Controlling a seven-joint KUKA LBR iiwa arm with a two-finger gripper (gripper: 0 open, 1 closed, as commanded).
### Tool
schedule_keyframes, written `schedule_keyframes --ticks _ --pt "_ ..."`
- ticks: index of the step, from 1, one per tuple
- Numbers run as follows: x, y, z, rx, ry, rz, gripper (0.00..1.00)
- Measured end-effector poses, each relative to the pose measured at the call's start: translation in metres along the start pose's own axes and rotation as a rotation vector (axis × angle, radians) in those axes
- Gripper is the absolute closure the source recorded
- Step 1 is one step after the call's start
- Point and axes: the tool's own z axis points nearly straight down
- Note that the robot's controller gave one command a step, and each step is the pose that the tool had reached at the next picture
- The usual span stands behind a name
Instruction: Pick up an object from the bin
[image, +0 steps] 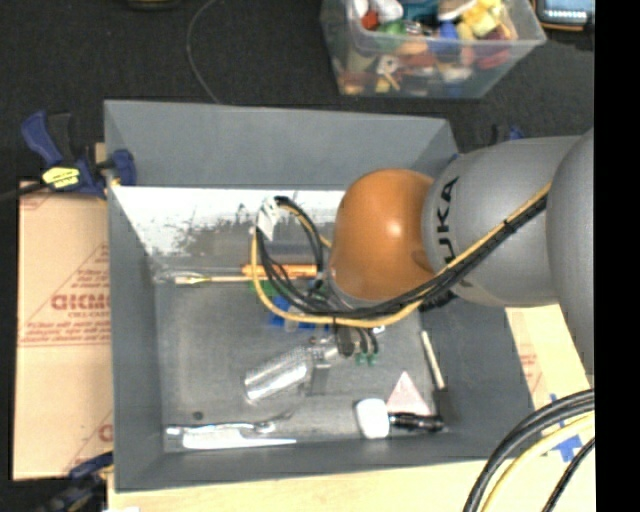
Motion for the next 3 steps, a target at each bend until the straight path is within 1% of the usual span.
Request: schedule_keyframes --ticks 1,2,3 --pt "-0.002 0.0 -0.003 -0.001 -0.007 0.004 0.0" --pt "-0.017 -0.015 0.083 0.001 -0.006 -0.176 0.0" --pt "-0.01 -0.011 0.081 0.003 -0.011 -0.249 0.0"
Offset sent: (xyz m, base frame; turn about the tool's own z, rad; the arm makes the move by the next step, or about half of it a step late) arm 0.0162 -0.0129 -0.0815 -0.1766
